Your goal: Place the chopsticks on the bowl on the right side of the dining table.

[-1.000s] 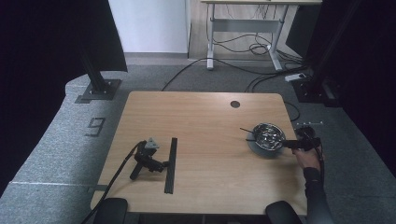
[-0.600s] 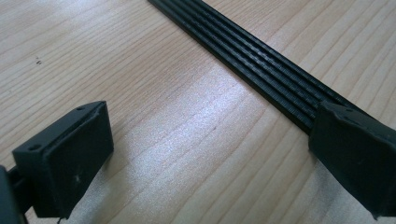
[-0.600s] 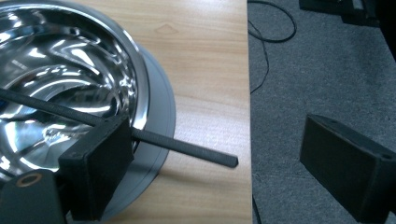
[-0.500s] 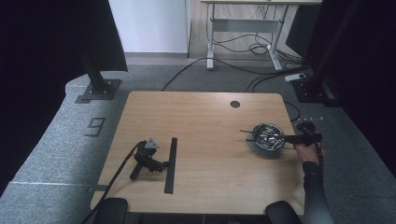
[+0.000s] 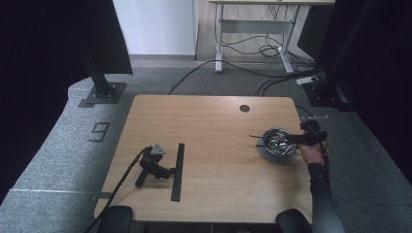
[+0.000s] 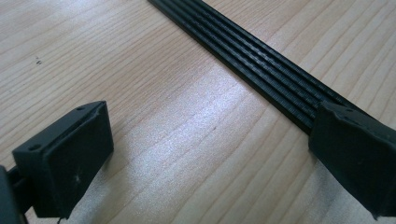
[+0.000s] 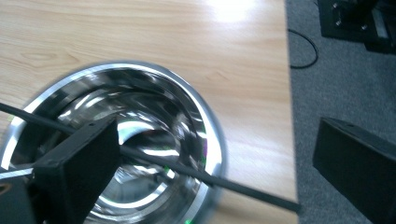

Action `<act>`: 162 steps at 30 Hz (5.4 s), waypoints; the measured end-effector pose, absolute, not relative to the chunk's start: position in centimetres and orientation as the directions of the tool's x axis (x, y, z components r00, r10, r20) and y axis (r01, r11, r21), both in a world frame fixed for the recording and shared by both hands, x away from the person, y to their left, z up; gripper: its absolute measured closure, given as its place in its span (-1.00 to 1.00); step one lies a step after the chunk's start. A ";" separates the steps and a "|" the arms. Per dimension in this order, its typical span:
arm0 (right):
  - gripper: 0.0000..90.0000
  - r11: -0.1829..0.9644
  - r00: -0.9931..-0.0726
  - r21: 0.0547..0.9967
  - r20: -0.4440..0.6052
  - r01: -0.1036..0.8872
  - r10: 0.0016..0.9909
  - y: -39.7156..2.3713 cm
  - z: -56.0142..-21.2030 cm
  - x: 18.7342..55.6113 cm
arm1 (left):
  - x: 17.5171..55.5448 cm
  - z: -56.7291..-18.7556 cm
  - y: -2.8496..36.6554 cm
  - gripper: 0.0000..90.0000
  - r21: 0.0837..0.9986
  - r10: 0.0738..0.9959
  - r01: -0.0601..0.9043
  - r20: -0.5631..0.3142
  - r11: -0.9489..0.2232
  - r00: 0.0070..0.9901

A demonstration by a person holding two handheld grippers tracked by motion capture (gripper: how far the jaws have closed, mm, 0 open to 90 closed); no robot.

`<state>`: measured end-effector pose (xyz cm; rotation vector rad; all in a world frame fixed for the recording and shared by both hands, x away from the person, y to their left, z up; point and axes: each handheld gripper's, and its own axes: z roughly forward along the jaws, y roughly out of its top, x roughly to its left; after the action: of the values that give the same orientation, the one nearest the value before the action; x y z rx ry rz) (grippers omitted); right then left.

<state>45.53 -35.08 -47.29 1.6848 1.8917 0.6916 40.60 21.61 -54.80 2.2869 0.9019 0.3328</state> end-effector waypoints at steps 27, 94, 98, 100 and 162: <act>-1.00 0.176 -0.159 0.615 -0.083 0.768 0.984 -30.3 -49.4 48.9 | 40.6 -54.8 21.6 -1.00 0.653 0.682 0.517 -0.001 -0.553 0.732; -0.89 0.170 -0.178 0.653 -0.054 0.738 0.983 -33.2 -51.0 42.2 | 40.6 -54.8 21.6 -1.00 0.654 0.682 0.517 -0.002 -0.552 0.731; -0.91 0.174 -0.188 0.663 -0.051 0.728 0.981 -33.3 -50.3 41.4 | 40.6 -54.8 21.6 -1.00 0.653 0.682 0.517 -0.002 -0.553 0.731; -0.92 0.177 -0.194 0.666 -0.050 0.724 0.980 -33.3 -50.0 41.0 | 40.6 -54.8 21.6 -1.00 0.653 0.682 0.517 -0.002 -0.553 0.731; -0.97 0.536 -0.684 0.636 -0.016 0.556 0.729 -13.8 -50.1 38.9 | 40.6 -54.8 21.6 -1.00 0.654 0.682 0.517 -0.002 -0.552 0.731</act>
<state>38.92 -13.80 -50.14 1.0725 2.4975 0.8866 40.60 21.61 -54.81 2.2856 0.9018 0.3333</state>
